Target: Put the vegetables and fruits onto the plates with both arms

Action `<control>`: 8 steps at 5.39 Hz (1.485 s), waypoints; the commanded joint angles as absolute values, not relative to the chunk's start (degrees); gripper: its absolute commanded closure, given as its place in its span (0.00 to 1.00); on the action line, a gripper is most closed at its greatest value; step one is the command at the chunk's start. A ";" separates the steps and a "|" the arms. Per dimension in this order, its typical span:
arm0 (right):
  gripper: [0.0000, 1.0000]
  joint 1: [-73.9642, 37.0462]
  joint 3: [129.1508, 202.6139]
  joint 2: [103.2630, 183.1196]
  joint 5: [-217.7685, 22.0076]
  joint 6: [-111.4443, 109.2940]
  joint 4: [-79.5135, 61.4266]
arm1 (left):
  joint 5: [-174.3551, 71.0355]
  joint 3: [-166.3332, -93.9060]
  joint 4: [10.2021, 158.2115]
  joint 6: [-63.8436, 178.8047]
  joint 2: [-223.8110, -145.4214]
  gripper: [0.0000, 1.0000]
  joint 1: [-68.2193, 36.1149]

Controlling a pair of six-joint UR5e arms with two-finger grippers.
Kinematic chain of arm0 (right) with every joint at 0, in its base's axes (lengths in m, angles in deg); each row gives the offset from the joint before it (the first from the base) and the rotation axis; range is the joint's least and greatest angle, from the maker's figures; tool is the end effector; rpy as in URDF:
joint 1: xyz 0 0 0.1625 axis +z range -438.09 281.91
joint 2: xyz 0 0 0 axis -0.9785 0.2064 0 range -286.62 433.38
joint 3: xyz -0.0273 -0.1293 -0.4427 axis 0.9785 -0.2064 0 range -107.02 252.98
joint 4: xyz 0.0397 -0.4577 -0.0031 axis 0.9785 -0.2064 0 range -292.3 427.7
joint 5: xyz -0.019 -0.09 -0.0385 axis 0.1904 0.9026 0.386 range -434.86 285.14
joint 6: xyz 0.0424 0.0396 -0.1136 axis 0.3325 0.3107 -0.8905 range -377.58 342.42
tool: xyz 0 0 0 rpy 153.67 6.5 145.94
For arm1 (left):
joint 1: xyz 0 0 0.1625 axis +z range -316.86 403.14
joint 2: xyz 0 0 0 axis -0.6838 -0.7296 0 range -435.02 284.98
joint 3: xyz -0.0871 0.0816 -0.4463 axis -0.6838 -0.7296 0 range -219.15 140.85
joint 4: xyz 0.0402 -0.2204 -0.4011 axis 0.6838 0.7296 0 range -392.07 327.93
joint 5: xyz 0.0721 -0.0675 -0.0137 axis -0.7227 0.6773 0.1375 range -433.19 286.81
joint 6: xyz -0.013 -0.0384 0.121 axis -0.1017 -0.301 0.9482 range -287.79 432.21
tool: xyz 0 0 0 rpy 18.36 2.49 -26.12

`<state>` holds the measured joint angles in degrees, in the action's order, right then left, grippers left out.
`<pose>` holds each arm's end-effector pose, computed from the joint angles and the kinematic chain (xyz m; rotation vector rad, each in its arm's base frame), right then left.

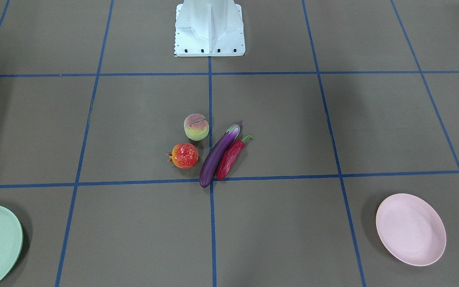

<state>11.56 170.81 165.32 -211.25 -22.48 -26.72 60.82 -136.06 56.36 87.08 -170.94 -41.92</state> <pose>0.0377 -0.5239 0.6645 0.0566 -0.8084 -0.0972 0.0065 -0.5936 0.5950 0.2541 0.7518 0.4030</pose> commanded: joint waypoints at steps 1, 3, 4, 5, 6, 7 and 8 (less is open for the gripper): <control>0.00 11.47 170.80 165.32 -211.61 -22.32 -26.78 | 60.93 -136.88 59.85 86.98 -174.23 0.00 -40.54; 0.00 11.12 170.54 162.86 -211.53 -22.41 -26.69 | 62.94 -137.32 60.04 74.31 -176.60 0.00 -34.16; 0.00 10.77 170.19 162.68 -211.79 -22.41 -26.78 | 62.86 -137.41 60.21 64.84 -178.89 0.00 -30.28; 0.00 10.68 170.36 162.68 -212.66 -22.24 -26.78 | 62.86 -137.32 60.21 56.13 -181.95 0.00 -27.20; 0.00 10.42 170.27 161.29 -212.67 -22.23 -26.87 | 62.60 -136.98 60.39 45.86 -186.34 0.00 -21.60; 0.00 9.98 170.18 160.84 -212.84 -22.32 -26.78 | 62.25 -136.28 61.26 37.14 -190.99 0.00 -16.15; 0.00 9.98 169.92 160.83 -212.93 -22.41 -26.78 | 57.55 -135.57 61.88 29.57 -195.74 0.00 -11.31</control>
<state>10.08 170.12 160.99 -212.83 -22.33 -26.79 60.83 -136.20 61.28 36.96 -191.38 -15.93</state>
